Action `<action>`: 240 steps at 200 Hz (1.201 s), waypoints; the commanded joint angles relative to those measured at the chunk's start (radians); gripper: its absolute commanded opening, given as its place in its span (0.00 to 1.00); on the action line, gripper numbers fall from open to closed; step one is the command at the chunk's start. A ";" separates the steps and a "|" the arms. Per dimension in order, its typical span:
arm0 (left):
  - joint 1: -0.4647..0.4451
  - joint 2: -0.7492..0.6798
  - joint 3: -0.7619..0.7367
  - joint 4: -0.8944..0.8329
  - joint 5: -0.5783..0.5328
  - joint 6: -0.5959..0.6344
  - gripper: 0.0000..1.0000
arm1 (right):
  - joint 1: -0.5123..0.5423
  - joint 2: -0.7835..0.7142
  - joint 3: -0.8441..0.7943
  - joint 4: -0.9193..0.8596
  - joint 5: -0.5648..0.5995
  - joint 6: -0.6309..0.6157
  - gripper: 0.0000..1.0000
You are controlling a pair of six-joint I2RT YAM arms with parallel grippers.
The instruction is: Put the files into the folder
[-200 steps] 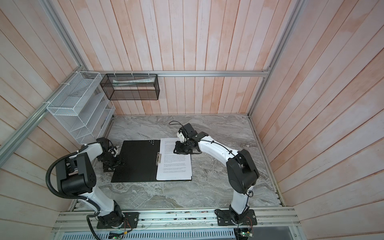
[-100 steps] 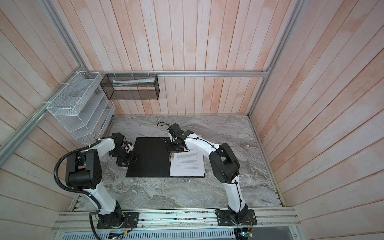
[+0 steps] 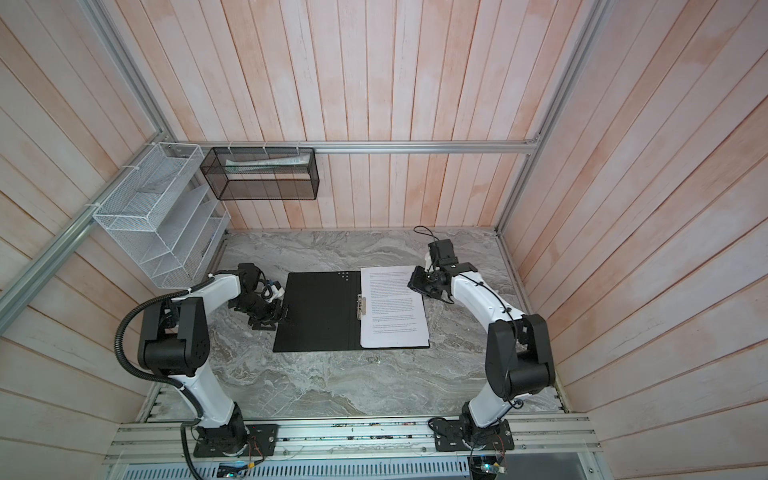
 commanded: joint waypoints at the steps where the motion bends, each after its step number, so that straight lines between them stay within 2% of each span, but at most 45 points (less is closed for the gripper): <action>1: 0.003 0.035 0.028 -0.012 0.043 0.012 0.83 | -0.079 -0.001 -0.063 -0.004 -0.103 -0.031 0.31; 30: 0.005 0.067 0.027 -0.012 0.048 0.005 0.83 | -0.117 0.036 -0.109 0.022 -0.178 -0.062 0.32; 90: 0.012 0.004 0.044 0.016 -0.017 0.006 0.84 | -0.166 0.133 -0.129 0.069 -0.149 -0.111 0.32; 146: 0.022 -0.020 0.091 0.009 -0.022 0.018 0.85 | -0.194 0.193 -0.119 0.101 -0.196 -0.175 0.32; 240: 0.033 0.113 0.142 -0.010 -0.023 0.001 0.86 | -0.216 0.284 -0.063 0.082 -0.250 -0.241 0.32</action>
